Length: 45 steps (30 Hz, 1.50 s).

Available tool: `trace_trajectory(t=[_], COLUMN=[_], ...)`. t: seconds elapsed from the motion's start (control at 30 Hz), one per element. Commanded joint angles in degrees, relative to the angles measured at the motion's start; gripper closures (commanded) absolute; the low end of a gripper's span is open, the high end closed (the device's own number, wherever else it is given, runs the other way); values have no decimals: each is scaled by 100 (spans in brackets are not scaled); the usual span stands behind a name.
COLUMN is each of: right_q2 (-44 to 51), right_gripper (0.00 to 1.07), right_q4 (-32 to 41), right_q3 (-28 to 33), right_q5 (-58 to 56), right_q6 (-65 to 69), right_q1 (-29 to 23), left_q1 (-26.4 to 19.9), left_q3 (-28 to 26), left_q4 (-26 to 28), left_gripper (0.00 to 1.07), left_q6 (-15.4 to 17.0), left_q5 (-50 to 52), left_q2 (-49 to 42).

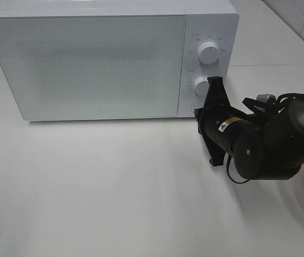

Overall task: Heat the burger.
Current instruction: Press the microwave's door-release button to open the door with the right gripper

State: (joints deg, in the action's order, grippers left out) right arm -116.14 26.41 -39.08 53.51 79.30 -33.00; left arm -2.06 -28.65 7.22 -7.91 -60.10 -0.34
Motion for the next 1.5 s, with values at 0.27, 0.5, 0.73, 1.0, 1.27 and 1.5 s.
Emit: trace_trajectory(t=[0.27, 0.5, 0.73, 1.0, 1.27, 1.5], right_q2=[-344, -613, -739, -739, -739, -733], right_gripper=[107, 107, 107, 107, 107, 107], right_q4=[-52, 6, 206, 212, 378, 384], right_q3=[-435, -676, -745, -905, -1140, -1157], right_q5=[-23, 6, 52, 195, 470, 1461], right_q6=[11, 11, -34, -218, -476, -510], right_q1=[223, 223, 223, 286, 286, 286], left_q1=[-6, -6, -6, -6, -6, -6], left_q3=[17, 17, 17, 17, 17, 17], left_q4=[0, 0, 0, 0, 0, 0], left_gripper=[7, 7, 7, 7, 7, 7], left_q6=[0, 0, 0, 0, 0, 0], left_q5=[63, 63, 63, 63, 63, 63], left_q2=[-115, -109, -103, -103, -103, -103])
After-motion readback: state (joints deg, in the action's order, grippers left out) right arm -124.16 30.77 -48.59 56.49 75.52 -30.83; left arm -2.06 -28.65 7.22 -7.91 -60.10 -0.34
